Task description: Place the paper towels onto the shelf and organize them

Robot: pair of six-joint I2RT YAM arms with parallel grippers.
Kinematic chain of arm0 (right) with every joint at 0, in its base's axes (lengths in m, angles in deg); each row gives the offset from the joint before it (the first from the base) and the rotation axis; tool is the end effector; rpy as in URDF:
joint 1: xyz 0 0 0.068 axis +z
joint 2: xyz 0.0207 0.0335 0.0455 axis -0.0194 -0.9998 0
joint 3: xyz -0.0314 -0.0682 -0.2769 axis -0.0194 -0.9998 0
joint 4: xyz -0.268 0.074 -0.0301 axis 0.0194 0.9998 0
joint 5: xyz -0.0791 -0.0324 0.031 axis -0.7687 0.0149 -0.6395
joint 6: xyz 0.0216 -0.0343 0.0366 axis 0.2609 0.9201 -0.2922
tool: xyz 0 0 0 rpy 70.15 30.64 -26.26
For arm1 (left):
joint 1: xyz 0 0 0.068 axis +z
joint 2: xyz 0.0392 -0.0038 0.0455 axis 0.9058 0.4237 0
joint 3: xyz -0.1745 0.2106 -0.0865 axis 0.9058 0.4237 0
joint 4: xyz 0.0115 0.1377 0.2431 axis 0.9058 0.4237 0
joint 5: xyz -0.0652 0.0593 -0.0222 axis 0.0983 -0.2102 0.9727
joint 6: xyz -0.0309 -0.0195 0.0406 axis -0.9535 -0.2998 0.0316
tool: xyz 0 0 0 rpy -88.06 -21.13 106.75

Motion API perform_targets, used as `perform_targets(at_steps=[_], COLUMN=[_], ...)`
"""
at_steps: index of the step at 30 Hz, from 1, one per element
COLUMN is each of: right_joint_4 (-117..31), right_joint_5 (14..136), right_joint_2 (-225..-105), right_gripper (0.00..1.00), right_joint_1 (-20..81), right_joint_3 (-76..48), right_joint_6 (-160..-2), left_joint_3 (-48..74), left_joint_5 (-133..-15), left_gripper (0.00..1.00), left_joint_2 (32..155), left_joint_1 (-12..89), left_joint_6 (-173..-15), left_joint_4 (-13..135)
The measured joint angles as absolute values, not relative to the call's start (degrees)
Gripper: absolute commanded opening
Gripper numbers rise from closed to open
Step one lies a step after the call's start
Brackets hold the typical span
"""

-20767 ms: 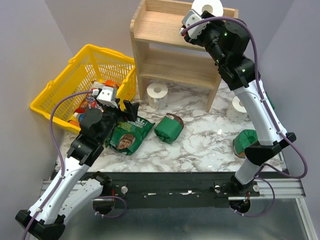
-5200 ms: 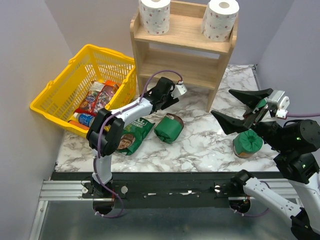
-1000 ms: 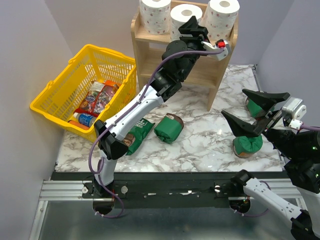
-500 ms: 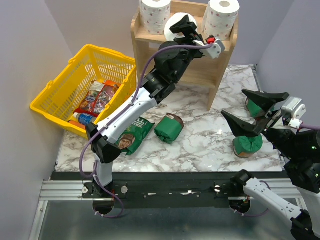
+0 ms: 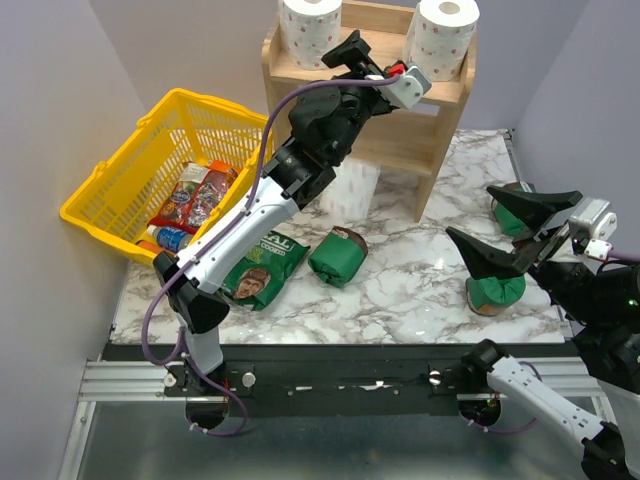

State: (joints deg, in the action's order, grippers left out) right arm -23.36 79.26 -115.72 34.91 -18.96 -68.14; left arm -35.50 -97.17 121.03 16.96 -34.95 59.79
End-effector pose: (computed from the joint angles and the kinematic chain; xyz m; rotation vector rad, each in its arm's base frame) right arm 0.0424 0.0372 0.5082 -0.5969 1.1261 0.5446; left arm 0.2863 -0.3037 0.5629 0.7255 0.9736 0.1453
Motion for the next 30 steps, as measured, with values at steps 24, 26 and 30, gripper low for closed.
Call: perform_targets(at_steps=[24,26,30], right_joint_4=[-21.3,-21.3,-21.9], right_joint_5=[62.1,62.2,63.0], right_joint_2=[-126.3,-126.5,-125.9], right_gripper=[1.0,0.99,0.99], right_joint_1=[34.9,34.9,34.9], right_joint_3=[-28.9,-29.5,-29.7], right_joint_6=[-82.9,-83.4,-83.8], left_joint_3=[8.1,13.7,17.1], left_joint_5=[-103.4,-106.6,-112.6], left_gripper=[0.89,0.88,0.81], left_joint_2=[93.3,92.7,97.0], left_joint_1=[17.2,17.2,17.9], left_joint_6=[-62.3,-64.7,-74.2], left_joint_4=[61.4,59.0,59.6])
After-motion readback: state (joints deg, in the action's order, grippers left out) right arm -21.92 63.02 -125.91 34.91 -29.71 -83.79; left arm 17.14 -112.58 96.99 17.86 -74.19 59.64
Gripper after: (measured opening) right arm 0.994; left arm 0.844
